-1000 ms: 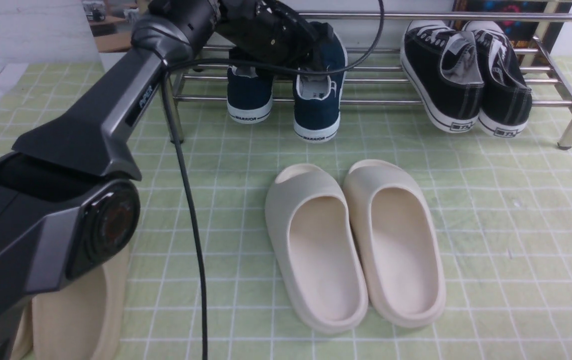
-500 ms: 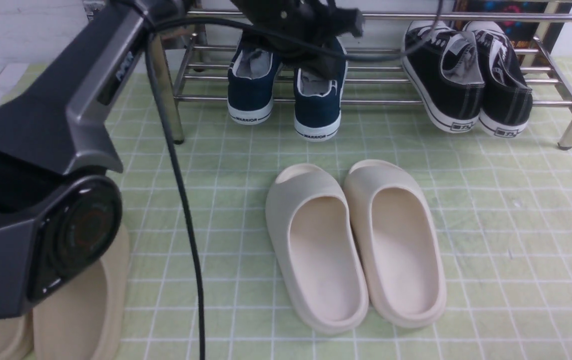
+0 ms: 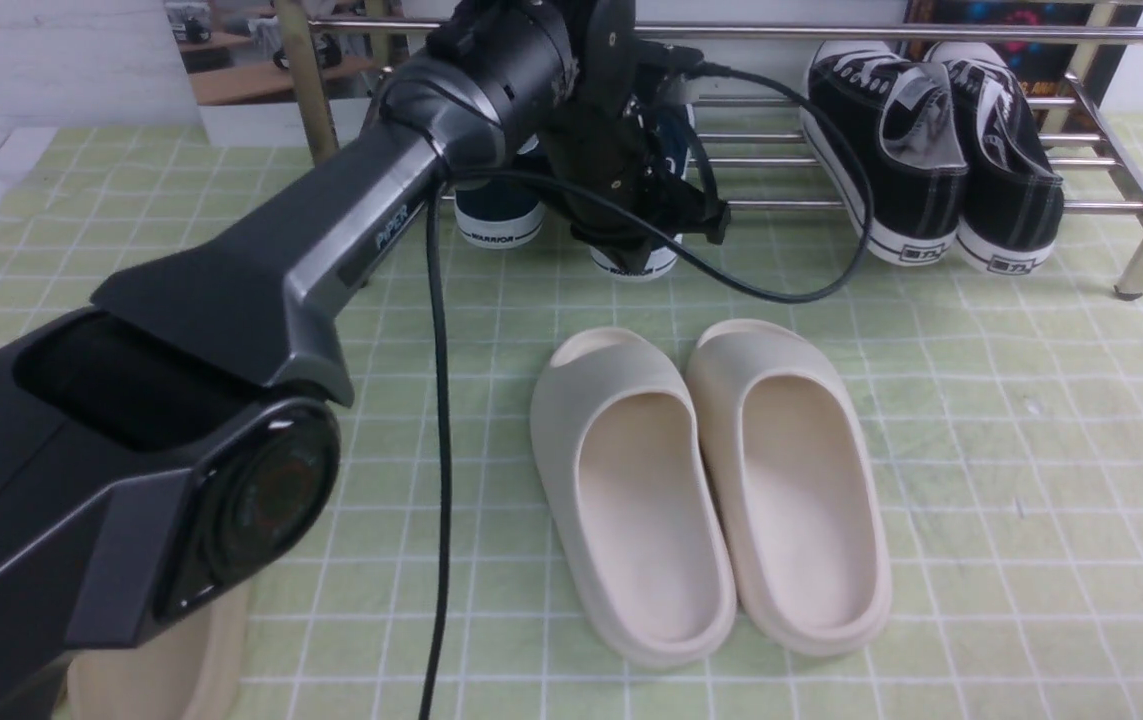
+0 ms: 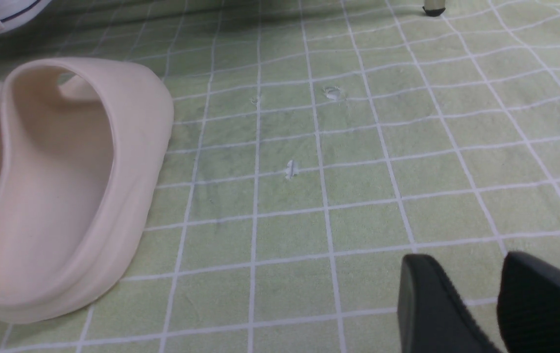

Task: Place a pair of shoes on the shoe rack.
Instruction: Use the left arm to put a shoe into the shoe rack

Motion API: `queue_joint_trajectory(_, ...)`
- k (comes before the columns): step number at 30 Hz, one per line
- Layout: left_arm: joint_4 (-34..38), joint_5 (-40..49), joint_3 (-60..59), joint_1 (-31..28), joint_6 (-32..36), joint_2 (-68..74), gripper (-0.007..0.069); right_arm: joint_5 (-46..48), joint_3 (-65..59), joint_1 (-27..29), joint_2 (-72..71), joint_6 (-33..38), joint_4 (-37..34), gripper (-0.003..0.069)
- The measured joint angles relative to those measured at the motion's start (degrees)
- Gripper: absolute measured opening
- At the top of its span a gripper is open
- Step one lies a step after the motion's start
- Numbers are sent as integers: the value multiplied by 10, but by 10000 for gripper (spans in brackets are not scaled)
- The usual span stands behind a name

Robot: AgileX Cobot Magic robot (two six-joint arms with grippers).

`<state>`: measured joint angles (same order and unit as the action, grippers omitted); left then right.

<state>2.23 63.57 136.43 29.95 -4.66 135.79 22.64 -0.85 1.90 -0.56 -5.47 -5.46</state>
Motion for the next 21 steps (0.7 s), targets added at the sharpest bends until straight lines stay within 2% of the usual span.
queue_joint_trajectory(7, -42, -55, 0, 1, -54, 0, -14, 0, 0, 0, 0, 0, 0, 246)
queue_joint_trajectory(13, -48, -76, 0, -5, -64, 0, -14, 0, 0, 0, 0, 0, 0, 246)
queue_joint_trajectory(19, -39, -23, 0, -11, -61, -7, -14, 0, 0, 0, 0, 0, 0, 246)
queue_joint_trajectory(21, -38, 29, 0, -13, -49, -21, -14, 0, 0, 0, 0, 0, 0, 246)
